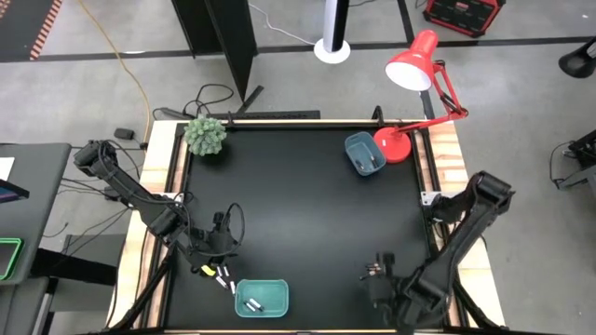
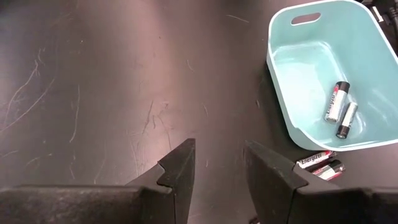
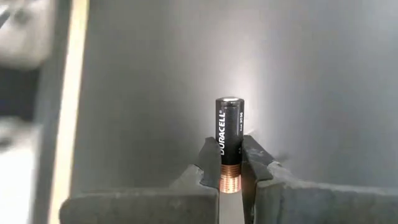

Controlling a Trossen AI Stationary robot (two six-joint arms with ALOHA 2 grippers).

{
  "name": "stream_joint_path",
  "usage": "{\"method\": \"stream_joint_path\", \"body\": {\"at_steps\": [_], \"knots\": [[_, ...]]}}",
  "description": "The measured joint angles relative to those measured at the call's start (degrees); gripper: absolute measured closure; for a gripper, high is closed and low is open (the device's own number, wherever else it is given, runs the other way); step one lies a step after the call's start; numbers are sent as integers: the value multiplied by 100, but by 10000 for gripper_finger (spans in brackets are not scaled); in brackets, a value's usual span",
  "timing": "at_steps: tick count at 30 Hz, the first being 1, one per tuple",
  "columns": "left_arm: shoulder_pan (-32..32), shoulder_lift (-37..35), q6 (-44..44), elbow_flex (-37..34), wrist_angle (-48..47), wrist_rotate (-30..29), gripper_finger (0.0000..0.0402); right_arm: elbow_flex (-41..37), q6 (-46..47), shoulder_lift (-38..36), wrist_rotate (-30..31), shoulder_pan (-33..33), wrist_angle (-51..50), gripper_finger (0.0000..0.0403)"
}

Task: Sort batteries
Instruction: Put the black battery into the blue bin

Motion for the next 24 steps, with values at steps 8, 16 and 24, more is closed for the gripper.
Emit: {"method": "stream_joint_path", "body": {"at_steps": [8, 16, 24], "knots": [[-2, 0, -100, 0, -290, 60, 274, 4, 27, -670, 1296, -1571, -1012, 374], [-135, 0, -615, 0, -996, 246, 274, 4, -131, -691, 1345, -4138, -1663, 373], [-519, 0, -1181, -2, -1255, 470, 274, 4, -774, -685, 931, -6130, -1655, 373]]}}
